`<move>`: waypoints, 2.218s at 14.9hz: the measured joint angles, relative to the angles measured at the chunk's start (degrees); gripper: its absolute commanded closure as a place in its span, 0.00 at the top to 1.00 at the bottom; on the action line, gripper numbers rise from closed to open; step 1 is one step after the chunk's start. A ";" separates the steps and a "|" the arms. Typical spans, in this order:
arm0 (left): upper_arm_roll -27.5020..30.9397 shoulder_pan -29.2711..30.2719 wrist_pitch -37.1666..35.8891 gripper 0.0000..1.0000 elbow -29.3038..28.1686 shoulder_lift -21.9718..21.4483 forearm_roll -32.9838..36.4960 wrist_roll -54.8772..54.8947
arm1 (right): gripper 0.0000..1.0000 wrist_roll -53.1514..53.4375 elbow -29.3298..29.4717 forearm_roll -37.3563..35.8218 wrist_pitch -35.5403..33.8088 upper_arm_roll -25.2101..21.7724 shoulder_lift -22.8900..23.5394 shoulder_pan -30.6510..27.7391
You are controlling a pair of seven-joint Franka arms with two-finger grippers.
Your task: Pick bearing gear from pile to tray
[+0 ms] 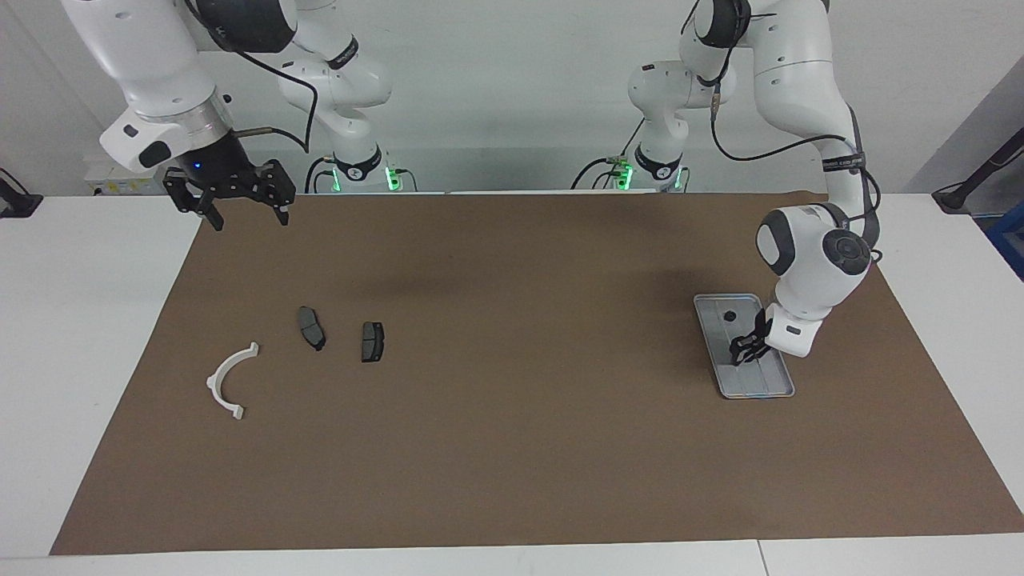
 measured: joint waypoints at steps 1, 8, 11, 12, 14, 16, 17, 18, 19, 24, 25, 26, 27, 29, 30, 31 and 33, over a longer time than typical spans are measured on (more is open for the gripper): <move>0.11 0.24 -2.52 1.00 0.68 -1.75 -0.09 0.00 | 1.00 0.00 0.00 0.00 0.00 0.00 0.00 0.00; -0.02 0.96 -24.66 1.00 4.22 -15.79 -0.13 0.07 | 1.00 0.00 0.00 0.00 0.00 0.00 0.00 0.00; -0.07 0.95 -29.04 1.00 5.25 -19.32 -0.14 0.11 | 1.00 0.00 0.00 0.00 0.00 0.00 0.00 0.00; -0.10 0.93 -29.44 1.00 5.24 -20.18 -0.15 0.12 | 1.00 0.00 0.00 0.00 0.00 0.00 0.00 0.00; -0.17 0.81 -29.96 1.00 5.16 -20.84 -0.15 0.12 | 1.00 0.00 0.00 0.00 0.00 0.00 0.00 0.00; -0.21 0.78 -30.20 1.00 4.83 -20.88 -0.15 0.12 | 1.00 0.00 0.00 0.00 0.00 0.00 0.00 0.00; -0.20 0.78 -30.27 1.00 4.80 -20.88 -0.15 0.12 | 1.00 0.00 0.00 0.00 0.00 0.00 0.00 0.00; -0.20 0.78 -30.57 1.00 4.81 -20.92 -0.15 0.13 | 1.00 0.00 0.00 0.00 0.00 0.00 0.00 0.00; -0.20 0.78 -30.93 1.00 4.81 -21.01 -0.15 0.18 | 1.00 0.00 0.00 0.00 0.00 0.00 0.00 0.00; -0.20 0.75 -31.67 1.00 6.19 -21.69 -0.15 0.31 | 1.00 0.00 0.00 0.00 0.00 0.00 0.00 0.00; -0.21 0.63 -32.16 1.00 6.79 -21.69 -0.15 0.38 | 1.00 0.00 0.00 0.00 0.00 0.00 0.00 0.00; -0.22 0.48 -32.95 1.00 7.43 -21.69 -0.15 0.40 | 1.00 0.00 0.00 0.00 0.00 0.00 0.00 0.00; -0.21 0.44 -33.42 1.00 7.97 -21.69 -0.15 0.42 | 1.00 0.00 0.00 0.00 0.00 0.00 0.00 0.00; -0.16 0.11 -33.68 1.00 8.42 -21.69 -0.15 0.63 | 1.00 0.00 0.00 0.00 0.00 0.00 0.00 0.00; -0.08 -0.30 -33.69 1.00 8.44 -21.68 -0.15 0.63 | 1.00 0.00 0.00 0.00 0.00 0.00 0.00 0.00; -0.06 -0.65 -33.69 1.00 8.44 -21.66 -0.15 0.63 | 1.00 0.00 0.00 0.00 0.00 0.00 0.00 0.00; -0.01 -1.02 -33.68 1.00 8.50 -21.65 -0.15 0.63 | 1.00 0.00 0.00 0.00 0.00 0.00 0.00 0.00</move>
